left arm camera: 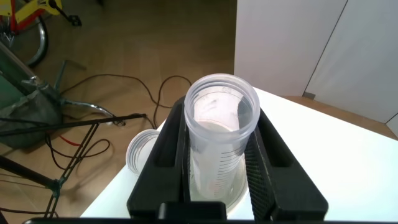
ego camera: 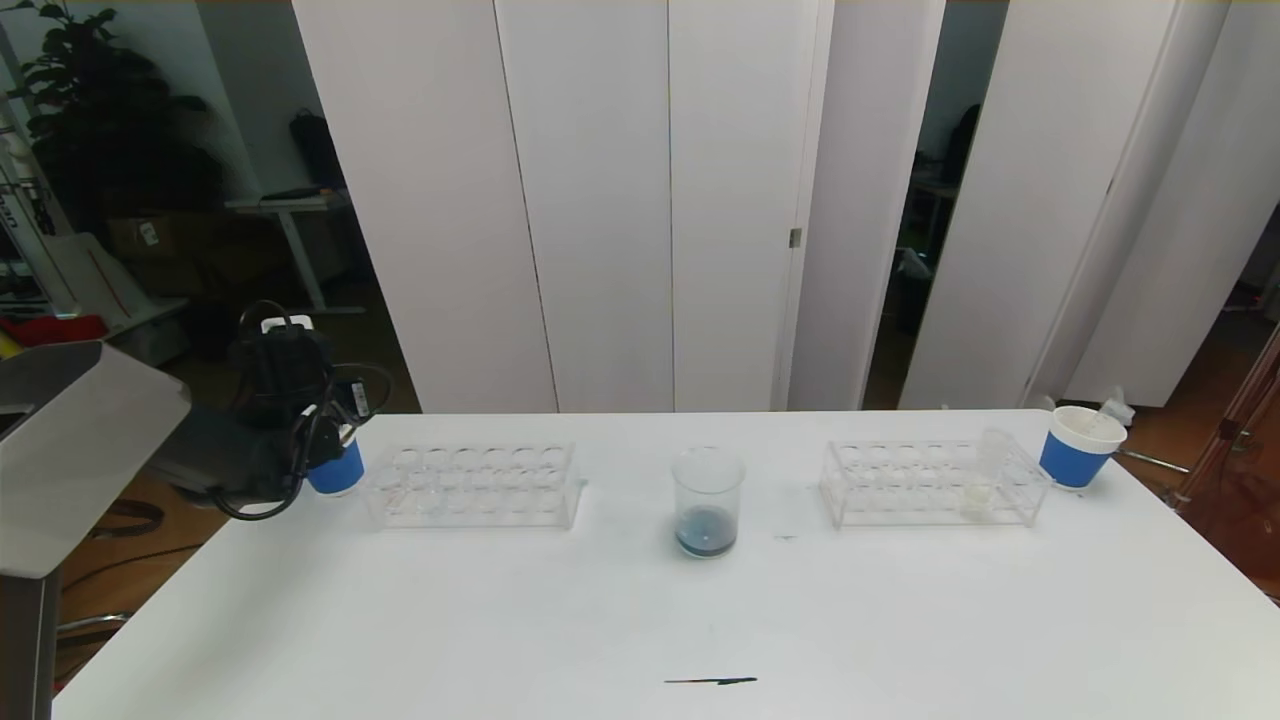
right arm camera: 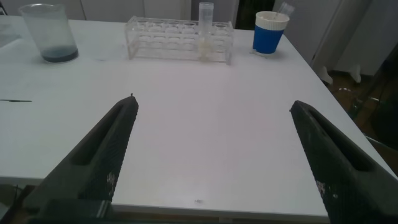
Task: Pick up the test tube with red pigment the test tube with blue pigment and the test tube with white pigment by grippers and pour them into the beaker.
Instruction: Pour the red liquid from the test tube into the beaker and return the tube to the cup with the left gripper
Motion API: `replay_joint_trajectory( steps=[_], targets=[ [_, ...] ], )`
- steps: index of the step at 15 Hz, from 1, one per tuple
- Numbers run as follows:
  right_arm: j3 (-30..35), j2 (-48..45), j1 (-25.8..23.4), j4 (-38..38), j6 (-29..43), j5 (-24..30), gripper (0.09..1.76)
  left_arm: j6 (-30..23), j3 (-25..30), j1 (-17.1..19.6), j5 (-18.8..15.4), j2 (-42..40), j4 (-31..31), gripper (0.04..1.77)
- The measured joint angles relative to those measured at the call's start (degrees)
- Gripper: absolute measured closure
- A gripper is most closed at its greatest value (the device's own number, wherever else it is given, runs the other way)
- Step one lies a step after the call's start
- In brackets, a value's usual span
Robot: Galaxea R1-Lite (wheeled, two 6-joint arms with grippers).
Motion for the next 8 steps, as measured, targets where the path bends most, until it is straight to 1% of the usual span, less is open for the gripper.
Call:
replay_joint_trajectory(
  steps=[6, 7, 8],
  targets=[
    [0.00, 0.00, 0.02, -0.02, 0.00, 0.02, 0.10, 0.04, 0.24, 0.61, 0.09, 0.66, 0.11, 1.23],
    [0.00, 0.00, 0.02, -0.02, 0.00, 0.02, 0.10, 0.26, 0.28, 0.63, 0.24, 0.68, 0.13, 1.18],
    [0.00, 0.00, 0.00, 0.00, 0.00, 0.00, 0.10, 0.28, 0.30, 0.66, 0.28, 0.66, 0.16, 0.97]
  ],
)
